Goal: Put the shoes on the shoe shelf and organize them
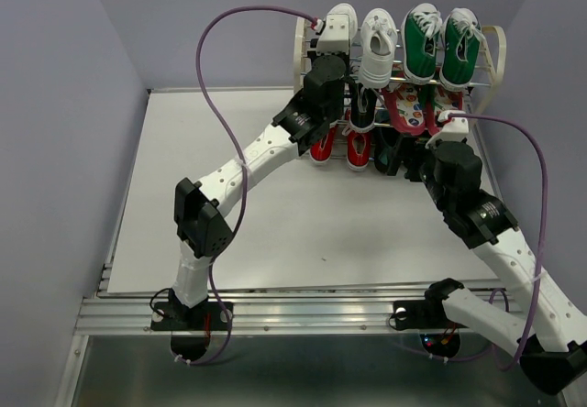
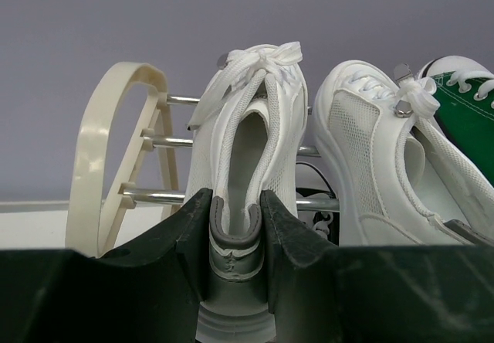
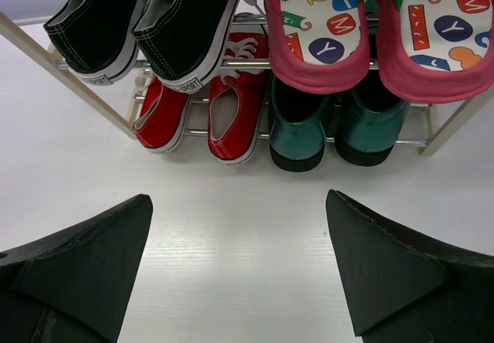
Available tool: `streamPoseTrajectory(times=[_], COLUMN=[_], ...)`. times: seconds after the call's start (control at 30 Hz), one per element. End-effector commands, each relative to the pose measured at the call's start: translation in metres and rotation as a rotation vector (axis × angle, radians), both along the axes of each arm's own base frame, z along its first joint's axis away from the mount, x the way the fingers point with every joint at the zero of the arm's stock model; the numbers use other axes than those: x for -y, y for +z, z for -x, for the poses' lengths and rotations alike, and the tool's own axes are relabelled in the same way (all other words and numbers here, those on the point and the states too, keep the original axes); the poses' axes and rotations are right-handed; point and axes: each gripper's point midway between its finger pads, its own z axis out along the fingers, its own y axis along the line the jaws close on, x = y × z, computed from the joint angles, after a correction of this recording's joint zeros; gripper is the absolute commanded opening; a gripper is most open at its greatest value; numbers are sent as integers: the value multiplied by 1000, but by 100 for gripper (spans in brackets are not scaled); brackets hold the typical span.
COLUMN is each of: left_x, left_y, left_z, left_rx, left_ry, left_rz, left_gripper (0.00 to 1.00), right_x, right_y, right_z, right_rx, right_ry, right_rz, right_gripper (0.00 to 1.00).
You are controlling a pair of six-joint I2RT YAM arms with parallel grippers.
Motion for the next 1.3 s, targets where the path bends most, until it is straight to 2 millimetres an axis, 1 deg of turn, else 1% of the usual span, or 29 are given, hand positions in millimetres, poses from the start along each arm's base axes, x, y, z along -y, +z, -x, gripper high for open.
streamPoseTrajectory(times=[0.0,0.13,0.17,0.23,0.27,0.3,0.33,0.37,0.47,0.5,0.57,0.67,0.7,0.77,0.8,0.87,0.93,0.97,1.07,1.1,1.13,1.17,1.2,1.23,1.27], left_x=[-17,-21,-22,-23,-24,-22,-22,-22,-20,-20,-19,-18,-17,-16,-20,-20,-28,-30,-43,-49,-60,-63,-69,-82,-80], left_y=[44,39,38,40,40,40,40,41,43,44,46,52,51,57,62,64,68,68,70,69,73,59,56,63,38], left_z=[5,4,5,8,8,10,11,12,15,16,19,27,28,38,42,49,57,60,72,75,84,87,93,106,110], left_rx=[128,115,110,109,107,105,104,105,104,106,104,106,102,106,110,103,93,88,60,45,39,5,-9,-5,-47], left_ry=[56,85,87,75,74,65,58,51,36,33,22,4,0,-11,-7,-6,5,6,6,20,46,58,64,60,44], left_rz=[134,143,145,151,153,151,151,151,144,143,136,142,137,144,144,142,144,143,150,150,170,138,154,183,146], left_gripper=[0,0,2,23,38,47,54,63,77,81,84,86,87,90,93,97,99,99,99,99,99,99,99,99,99], right_x=[-3,-4,-4,-4,-4,-4,-4,-5,-5,-5,-5,-6,-7,-9,-10,-9,-8,-7,-5,-5,-5,-5,-3,-1,2], right_y=[14,13,14,14,14,13,15,15,15,14,15,15,15,16,16,17,19,19,18,15,14,12,8,6,4], right_z=[-4,-4,-4,-4,-4,-4,-4,-4,-3,-3,-3,-3,-2,-2,-2,-1,0,1,3,3,4,4,4,4,5], right_rx=[47,46,46,47,47,45,48,48,50,47,48,49,49,49,48,51,54,55,48,37,32,24,11,4,-1], right_ry=[16,22,20,21,21,22,24,25,30,30,31,38,42,55,58,55,49,47,34,33,29,26,12,-3,-20], right_rz=[-10,-6,-7,-9,-9,-9,-11,-11,-14,-12,-13,-14,-16,-19,-21,-23,-29,-32,-40,-40,-48,-48,-44,-51,-52], right_gripper=[100,100,100,100,100,100,100,100,100,100,100,100,100,100,100,100,100,100,100,100,100,100,100,100,100])
